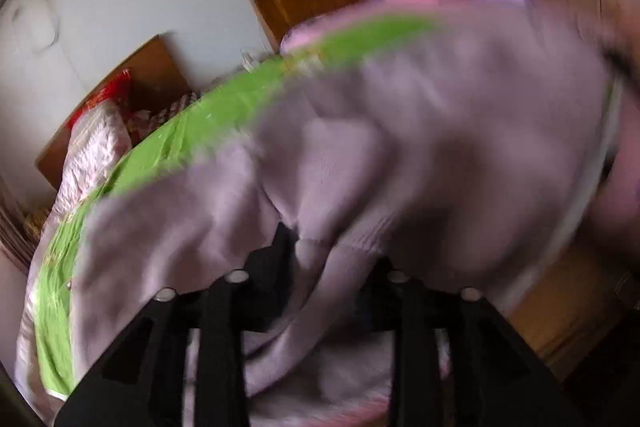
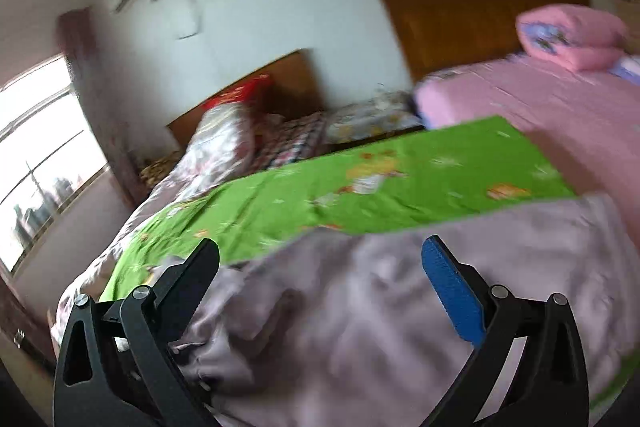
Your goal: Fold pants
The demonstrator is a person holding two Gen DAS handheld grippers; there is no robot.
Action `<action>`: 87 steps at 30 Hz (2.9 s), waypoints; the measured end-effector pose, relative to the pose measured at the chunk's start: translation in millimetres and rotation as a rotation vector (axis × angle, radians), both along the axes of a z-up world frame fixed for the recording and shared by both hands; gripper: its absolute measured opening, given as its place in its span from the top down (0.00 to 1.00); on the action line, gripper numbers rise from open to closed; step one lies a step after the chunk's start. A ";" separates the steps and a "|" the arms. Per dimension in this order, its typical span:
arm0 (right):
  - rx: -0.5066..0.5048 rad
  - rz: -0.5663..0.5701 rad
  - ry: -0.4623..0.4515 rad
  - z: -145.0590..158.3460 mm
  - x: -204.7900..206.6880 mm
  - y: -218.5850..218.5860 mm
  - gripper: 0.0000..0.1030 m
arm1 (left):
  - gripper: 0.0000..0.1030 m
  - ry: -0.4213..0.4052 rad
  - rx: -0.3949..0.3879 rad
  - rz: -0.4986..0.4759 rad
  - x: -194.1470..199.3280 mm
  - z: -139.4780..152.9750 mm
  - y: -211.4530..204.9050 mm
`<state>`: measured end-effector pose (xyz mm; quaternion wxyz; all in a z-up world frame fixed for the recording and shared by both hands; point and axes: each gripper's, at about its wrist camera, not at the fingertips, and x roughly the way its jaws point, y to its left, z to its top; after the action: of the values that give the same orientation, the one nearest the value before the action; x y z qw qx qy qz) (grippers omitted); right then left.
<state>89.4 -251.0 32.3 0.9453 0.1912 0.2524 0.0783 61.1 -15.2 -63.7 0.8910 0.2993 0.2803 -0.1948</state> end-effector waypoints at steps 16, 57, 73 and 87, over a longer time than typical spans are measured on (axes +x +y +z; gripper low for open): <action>0.215 0.422 0.435 -94.2 11.0 92.2 0.05 | 0.11 -0.009 -0.537 0.372 -51.0 47.3 218.5; -0.127 0.334 -0.047 40.8 11.8 139.7 0.91 | 0.01 0.029 -0.465 0.602 -0.7 13.1 244.5; -0.023 0.225 0.275 -73.7 19.2 69.3 0.84 | 0.02 0.040 -0.377 0.612 -4.5 5.7 235.4; 0.019 0.320 0.304 -92.1 12.8 79.5 0.42 | 0.08 0.070 -0.318 0.225 -48.0 53.7 200.7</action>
<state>102.2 -171.5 -59.8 0.8701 0.1673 0.4182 0.2000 13.2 185.5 -9.9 0.9329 0.1147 0.3086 -0.1461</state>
